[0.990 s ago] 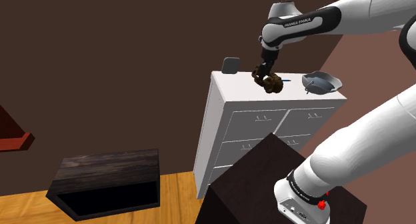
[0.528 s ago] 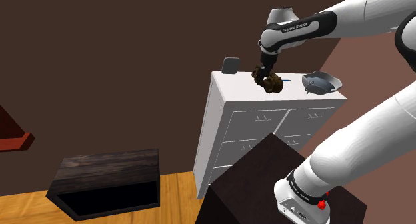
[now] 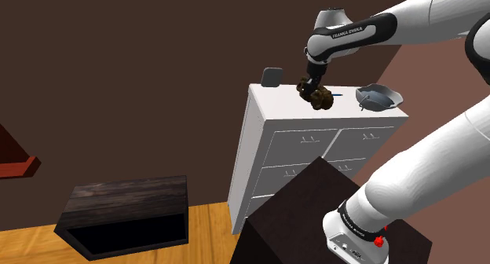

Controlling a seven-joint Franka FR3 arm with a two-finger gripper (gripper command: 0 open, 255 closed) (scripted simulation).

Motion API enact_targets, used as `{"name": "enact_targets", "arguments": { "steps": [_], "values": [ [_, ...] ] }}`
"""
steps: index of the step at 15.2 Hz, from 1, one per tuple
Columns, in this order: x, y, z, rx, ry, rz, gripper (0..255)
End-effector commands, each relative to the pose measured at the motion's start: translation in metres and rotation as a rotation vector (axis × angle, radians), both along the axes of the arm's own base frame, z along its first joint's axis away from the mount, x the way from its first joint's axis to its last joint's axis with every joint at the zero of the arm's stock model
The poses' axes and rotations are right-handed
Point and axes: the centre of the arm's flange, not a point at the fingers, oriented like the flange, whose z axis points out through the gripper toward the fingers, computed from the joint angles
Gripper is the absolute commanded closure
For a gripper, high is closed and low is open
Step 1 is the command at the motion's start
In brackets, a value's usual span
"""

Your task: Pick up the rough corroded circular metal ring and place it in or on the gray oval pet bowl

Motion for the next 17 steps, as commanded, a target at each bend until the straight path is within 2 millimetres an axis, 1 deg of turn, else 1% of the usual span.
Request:
{"name": "enact_targets", "arguments": {
  "steps": [1, 6, 17],
  "values": [
    [0.0, 0.0, 0.0, 0.0, 0.0, 0.0, 255],
    [0.0, 0.0, 0.0, 0.0, 0.0, 0.0, 255],
    [0.0, 0.0, 0.058, 0.0, 0.0, 0.0, 255]
  ]
}}
